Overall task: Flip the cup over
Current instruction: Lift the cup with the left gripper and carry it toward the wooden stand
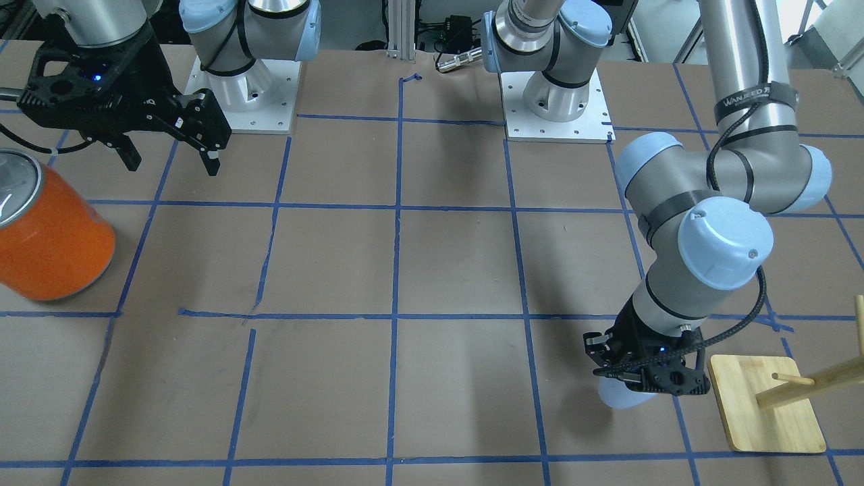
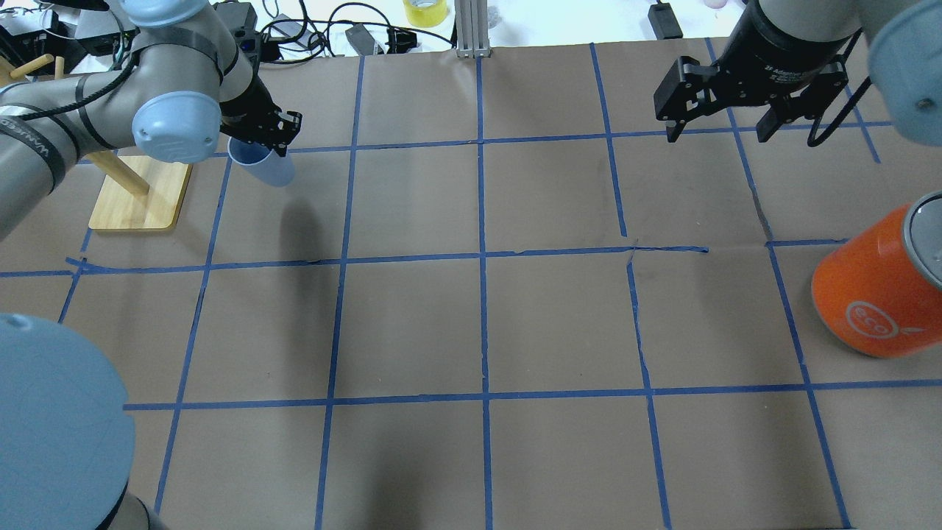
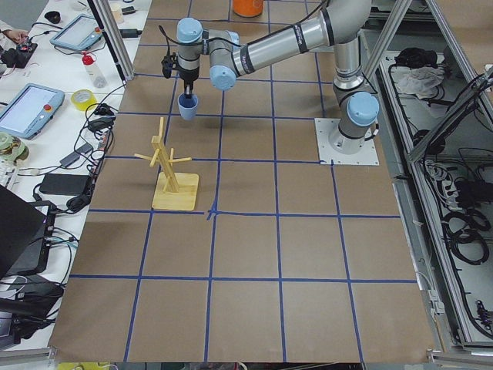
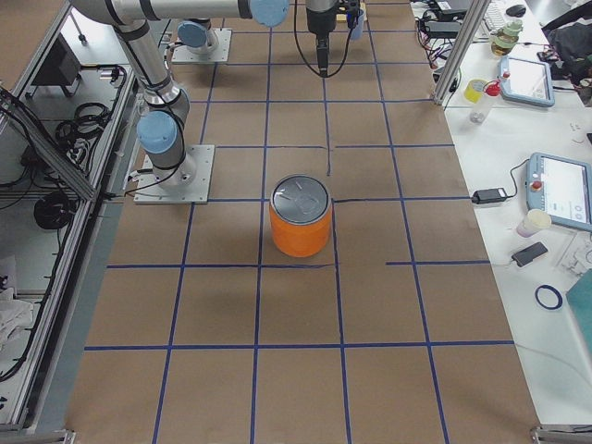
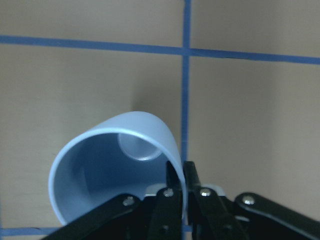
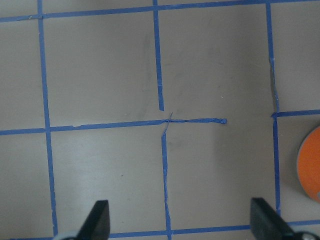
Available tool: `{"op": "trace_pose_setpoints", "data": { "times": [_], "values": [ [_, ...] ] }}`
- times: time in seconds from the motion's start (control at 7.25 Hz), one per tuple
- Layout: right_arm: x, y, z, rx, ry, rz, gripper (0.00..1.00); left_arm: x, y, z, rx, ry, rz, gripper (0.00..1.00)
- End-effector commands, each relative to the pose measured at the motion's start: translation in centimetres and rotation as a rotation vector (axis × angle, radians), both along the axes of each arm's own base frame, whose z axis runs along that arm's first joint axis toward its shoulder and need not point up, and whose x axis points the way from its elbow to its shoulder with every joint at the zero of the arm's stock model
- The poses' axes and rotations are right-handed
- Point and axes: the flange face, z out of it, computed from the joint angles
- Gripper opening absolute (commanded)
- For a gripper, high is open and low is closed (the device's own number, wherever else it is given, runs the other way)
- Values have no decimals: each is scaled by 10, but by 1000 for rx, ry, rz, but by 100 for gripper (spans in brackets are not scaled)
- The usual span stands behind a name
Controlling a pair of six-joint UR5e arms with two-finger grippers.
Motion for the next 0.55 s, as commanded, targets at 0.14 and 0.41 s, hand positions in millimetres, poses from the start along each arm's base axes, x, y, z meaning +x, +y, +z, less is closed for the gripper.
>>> {"op": "trace_pose_setpoints", "data": {
  "times": [0.14, 0.41],
  "values": [
    [0, 0, -1, 2, 0, 0, 100, 3, -7, -35, 50, -18, -58, 0],
    [1, 0, -2, 3, 1, 1, 100, 3, -6, -42, 63, -19, -62, 28]
  ]
}}
